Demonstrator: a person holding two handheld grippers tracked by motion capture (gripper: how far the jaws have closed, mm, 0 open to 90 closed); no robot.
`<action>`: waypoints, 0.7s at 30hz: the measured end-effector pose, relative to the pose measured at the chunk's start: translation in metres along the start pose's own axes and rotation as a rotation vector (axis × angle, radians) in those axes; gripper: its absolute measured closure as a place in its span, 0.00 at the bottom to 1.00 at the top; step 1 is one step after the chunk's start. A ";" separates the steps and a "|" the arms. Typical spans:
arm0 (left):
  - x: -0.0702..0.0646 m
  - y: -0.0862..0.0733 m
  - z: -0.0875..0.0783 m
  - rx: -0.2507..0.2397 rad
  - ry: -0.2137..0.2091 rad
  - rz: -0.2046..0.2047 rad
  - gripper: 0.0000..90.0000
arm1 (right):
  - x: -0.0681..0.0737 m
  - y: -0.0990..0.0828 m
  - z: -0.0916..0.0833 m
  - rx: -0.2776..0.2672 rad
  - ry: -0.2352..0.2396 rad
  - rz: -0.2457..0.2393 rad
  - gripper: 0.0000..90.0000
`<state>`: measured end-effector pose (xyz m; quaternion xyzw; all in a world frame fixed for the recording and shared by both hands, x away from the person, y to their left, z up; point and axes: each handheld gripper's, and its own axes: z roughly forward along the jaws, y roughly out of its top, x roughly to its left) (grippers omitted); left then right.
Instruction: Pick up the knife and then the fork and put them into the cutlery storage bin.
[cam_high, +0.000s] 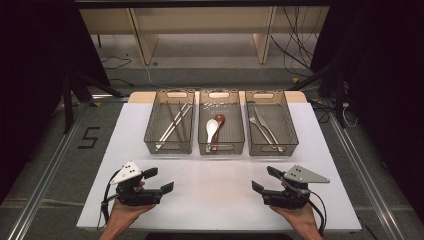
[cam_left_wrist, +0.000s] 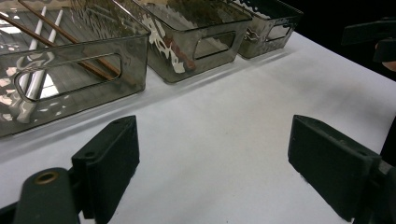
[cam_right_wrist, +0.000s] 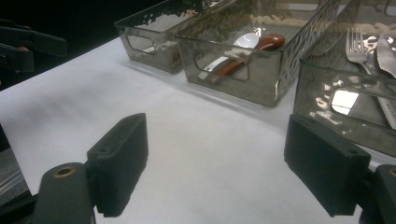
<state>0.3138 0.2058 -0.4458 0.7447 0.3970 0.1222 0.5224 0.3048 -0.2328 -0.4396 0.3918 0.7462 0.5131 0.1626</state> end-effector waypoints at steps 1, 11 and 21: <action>0.000 0.000 0.000 0.000 0.001 0.000 0.18 | 0.000 -0.001 0.000 0.003 -0.004 0.003 0.24; 0.000 0.000 0.000 -0.001 -0.001 0.000 0.18 | -0.003 -0.004 -0.004 -0.006 -0.020 0.002 0.23; 0.000 0.000 0.000 -0.002 -0.001 -0.001 0.18 | -0.002 -0.004 -0.003 -0.004 -0.020 -0.001 0.23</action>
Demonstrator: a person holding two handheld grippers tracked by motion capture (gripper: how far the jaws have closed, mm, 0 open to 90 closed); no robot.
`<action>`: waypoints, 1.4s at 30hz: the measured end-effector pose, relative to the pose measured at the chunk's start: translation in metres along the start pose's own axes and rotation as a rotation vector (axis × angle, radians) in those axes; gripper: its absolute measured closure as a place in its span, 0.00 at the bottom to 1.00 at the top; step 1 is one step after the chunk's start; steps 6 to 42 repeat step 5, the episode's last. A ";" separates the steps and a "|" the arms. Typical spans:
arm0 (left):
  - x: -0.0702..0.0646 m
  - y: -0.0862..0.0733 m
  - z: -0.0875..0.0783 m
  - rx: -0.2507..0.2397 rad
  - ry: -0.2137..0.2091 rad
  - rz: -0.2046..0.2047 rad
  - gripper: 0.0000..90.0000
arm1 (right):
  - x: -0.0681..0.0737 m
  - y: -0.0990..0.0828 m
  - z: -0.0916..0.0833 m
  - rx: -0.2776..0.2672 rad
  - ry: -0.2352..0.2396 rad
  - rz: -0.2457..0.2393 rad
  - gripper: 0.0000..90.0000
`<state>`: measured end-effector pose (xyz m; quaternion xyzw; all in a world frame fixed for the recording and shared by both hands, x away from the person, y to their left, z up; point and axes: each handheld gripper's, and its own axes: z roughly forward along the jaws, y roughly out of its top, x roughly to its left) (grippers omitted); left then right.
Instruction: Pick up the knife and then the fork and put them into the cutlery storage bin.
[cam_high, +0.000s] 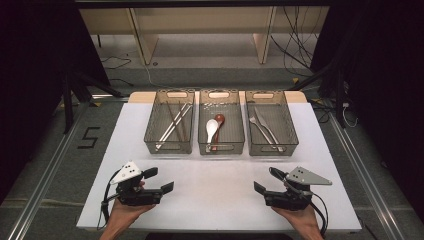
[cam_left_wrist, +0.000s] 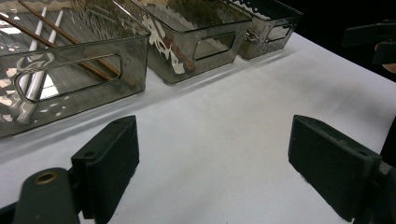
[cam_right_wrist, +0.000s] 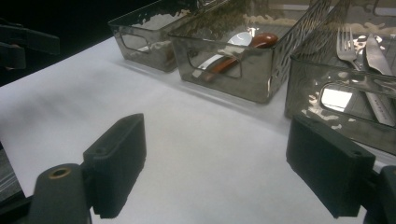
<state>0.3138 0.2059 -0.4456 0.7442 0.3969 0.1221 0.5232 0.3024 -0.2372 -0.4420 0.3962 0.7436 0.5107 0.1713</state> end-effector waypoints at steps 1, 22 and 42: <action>0.000 0.000 0.000 0.000 0.000 0.000 0.18 | 0.000 0.000 0.000 0.001 -0.001 0.000 0.23; 0.000 0.000 0.000 -0.001 0.000 0.000 0.18 | 0.000 0.000 0.000 0.002 -0.003 -0.002 0.23; 0.000 0.000 0.000 -0.001 0.000 0.000 0.18 | 0.000 0.000 0.000 0.002 -0.003 -0.002 0.23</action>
